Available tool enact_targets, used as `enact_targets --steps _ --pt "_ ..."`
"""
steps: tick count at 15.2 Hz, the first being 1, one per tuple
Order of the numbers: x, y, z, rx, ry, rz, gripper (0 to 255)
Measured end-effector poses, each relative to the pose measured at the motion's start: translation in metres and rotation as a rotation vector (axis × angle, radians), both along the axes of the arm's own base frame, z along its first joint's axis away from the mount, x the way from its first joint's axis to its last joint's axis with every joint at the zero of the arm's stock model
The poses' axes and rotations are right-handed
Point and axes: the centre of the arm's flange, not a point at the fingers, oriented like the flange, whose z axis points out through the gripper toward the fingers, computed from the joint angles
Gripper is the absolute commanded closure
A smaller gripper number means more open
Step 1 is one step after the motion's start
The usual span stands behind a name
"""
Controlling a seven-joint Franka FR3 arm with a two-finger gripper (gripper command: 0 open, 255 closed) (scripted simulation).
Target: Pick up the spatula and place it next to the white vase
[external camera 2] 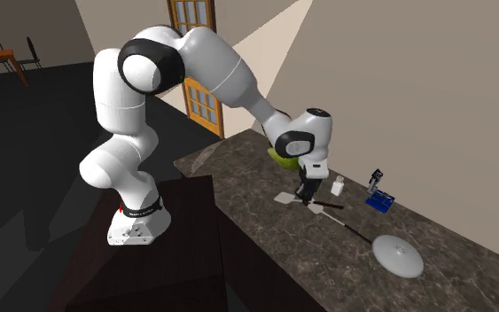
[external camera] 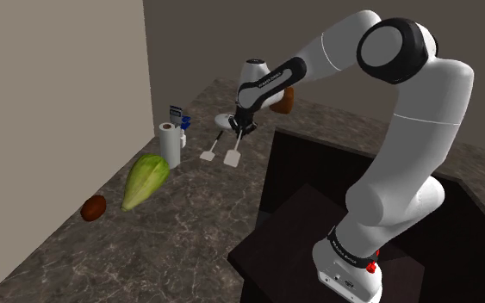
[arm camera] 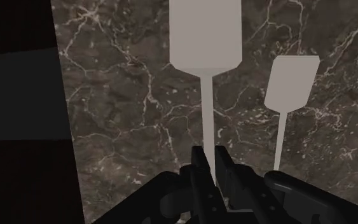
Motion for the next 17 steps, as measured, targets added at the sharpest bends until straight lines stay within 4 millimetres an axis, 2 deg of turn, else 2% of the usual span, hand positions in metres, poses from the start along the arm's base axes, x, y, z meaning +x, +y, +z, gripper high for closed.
enact_targets --steps 9,17 --pt "0.032 -0.112 0.004 0.0 0.0 0.0 255" --pt "0.06 -0.213 -0.002 0.0 0.0 0.001 255"
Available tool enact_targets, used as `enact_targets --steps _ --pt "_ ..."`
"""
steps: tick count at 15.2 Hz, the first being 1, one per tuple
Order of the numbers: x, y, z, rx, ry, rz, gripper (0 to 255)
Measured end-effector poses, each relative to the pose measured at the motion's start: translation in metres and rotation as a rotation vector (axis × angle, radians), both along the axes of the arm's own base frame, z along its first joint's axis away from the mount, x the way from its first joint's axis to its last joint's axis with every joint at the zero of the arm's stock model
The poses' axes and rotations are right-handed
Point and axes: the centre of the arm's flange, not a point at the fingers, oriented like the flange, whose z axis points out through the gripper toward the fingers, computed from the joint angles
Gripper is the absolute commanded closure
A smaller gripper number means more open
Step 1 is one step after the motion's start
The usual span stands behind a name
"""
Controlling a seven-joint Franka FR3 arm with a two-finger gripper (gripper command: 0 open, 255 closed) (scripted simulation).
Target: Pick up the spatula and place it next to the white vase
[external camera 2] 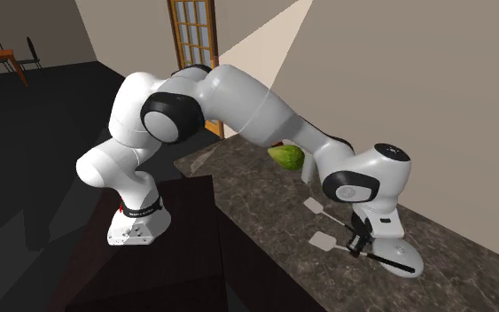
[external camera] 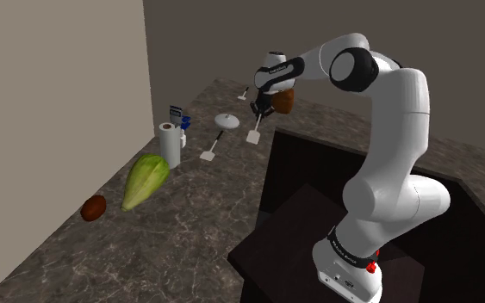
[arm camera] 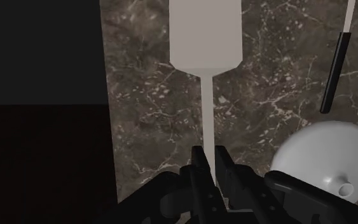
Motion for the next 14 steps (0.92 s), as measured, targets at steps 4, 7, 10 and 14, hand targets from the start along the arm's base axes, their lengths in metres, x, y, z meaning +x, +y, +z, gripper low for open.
enact_targets --steps 4,7,10,14 --pt "0.008 -0.028 -0.009 0.0 0.0 0.0 255" --pt "0.009 -0.029 -0.023 0.0 0.0 0.001 255" --pt "0.009 -0.029 -0.039 0.0 0.0 0.001 255" --pt "0.008 -0.029 -0.061 0.0 0.0 0.001 255"
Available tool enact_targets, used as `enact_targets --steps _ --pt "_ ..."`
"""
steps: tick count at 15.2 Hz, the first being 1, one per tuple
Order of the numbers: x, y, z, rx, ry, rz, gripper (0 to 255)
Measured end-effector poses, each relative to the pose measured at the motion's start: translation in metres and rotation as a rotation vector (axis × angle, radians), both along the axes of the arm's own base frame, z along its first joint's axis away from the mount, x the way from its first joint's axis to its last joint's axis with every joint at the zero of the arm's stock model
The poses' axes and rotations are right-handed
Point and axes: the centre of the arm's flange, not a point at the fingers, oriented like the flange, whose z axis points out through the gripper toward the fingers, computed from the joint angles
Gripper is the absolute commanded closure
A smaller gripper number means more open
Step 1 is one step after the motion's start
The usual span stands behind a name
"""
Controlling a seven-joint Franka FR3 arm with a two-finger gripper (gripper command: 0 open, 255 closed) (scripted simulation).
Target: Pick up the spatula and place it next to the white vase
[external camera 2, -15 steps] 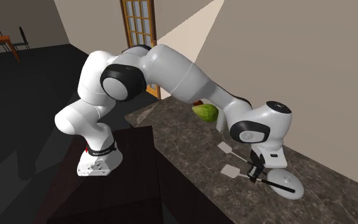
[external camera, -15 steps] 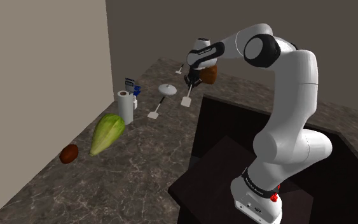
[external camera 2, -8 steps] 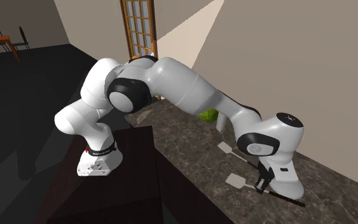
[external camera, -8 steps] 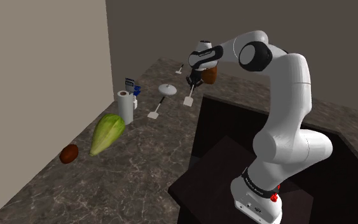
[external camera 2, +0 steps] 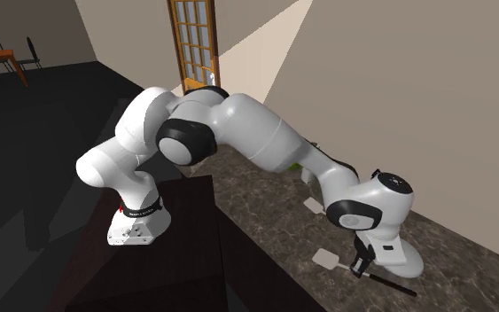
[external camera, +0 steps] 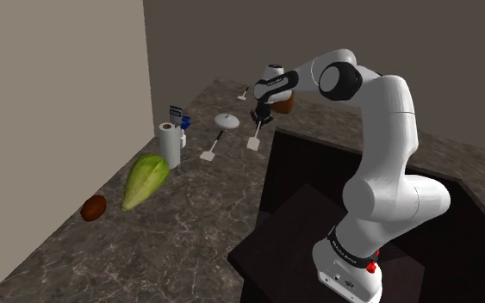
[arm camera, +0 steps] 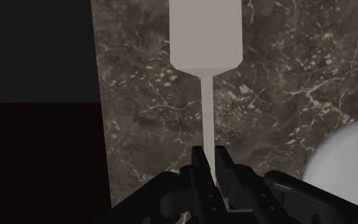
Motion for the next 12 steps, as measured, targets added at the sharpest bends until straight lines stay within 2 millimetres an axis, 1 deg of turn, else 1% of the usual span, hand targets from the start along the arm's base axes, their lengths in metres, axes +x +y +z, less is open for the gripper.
enact_targets --steps 12 --pt "0.0 0.0 -0.062 0.0 0.0 0.0 255"
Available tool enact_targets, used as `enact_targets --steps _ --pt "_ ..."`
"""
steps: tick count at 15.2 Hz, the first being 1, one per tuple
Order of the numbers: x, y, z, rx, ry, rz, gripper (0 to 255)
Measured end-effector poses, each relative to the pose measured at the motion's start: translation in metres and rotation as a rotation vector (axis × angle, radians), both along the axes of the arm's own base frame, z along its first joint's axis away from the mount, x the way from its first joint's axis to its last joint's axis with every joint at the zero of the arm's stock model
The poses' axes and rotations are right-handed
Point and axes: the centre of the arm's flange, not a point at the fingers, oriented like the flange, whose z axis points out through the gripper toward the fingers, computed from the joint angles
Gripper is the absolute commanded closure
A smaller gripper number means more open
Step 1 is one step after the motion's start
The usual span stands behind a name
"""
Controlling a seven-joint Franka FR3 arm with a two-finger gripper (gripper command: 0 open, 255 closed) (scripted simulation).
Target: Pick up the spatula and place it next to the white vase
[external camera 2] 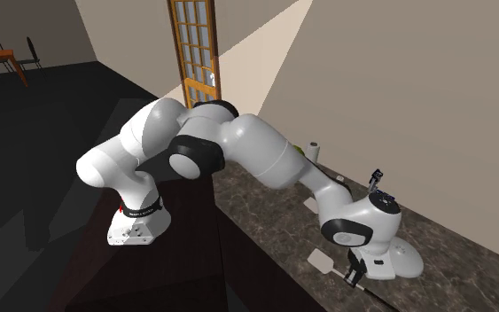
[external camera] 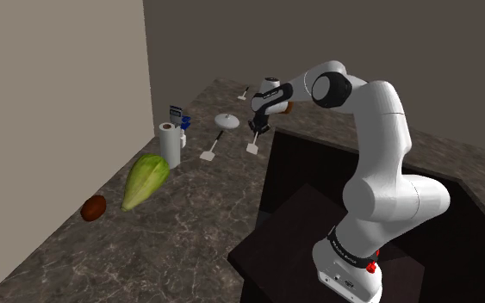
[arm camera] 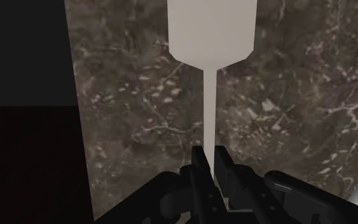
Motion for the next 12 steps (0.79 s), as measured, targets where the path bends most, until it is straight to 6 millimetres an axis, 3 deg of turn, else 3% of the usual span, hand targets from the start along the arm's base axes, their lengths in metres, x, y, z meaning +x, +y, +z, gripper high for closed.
enact_targets --steps 6,7,12 --pt "0.0004 0.0004 -0.0038 0.0 0.0 0.0 255" --pt "0.0004 0.0004 -0.0038 0.0 0.0 0.0 0" --pt "0.0004 0.0004 -0.0037 0.0 0.0 0.0 0"
